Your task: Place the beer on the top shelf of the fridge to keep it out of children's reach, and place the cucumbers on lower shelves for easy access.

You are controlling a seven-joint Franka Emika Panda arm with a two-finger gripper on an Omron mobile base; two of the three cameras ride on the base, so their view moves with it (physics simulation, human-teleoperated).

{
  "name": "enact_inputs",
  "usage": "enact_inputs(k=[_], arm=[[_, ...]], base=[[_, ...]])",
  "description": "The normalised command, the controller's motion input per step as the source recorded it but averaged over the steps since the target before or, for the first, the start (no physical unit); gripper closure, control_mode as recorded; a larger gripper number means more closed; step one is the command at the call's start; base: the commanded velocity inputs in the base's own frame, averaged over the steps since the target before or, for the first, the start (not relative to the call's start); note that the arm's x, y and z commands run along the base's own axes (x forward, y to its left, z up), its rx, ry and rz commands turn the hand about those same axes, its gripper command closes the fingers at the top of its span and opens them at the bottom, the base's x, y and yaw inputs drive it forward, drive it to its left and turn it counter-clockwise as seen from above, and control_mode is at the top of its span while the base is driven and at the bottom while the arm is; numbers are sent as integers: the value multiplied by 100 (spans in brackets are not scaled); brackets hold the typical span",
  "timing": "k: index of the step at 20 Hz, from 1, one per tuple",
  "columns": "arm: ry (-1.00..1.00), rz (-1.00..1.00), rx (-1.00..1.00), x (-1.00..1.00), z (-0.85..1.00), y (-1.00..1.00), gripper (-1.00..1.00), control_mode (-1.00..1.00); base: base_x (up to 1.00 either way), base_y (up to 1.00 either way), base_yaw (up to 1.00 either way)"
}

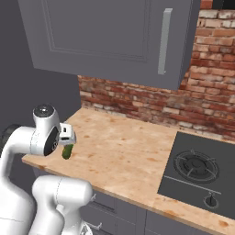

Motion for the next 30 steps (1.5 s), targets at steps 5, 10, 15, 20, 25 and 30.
enact_inputs(k=[5, 10, 15, 20, 25, 30], arm=[[14, 0, 0, 43, -47, 1, -100, -100], [11, 0, 0, 47, -40, 19, -100, -100], [7, 0, 0, 45, -26, 33, -100, -100], [6, 0, 0, 43, -21, 13, -100, -100], [6, 0, 0, 37, -20, 0, -100, -100], [5, 0, 0, 36, -24, 0, -100, -100]], base=[[0, 0, 0], [0, 0, 0], [0, 0, 0], [0, 0, 0], [0, 0, 0], [0, 0, 0]])
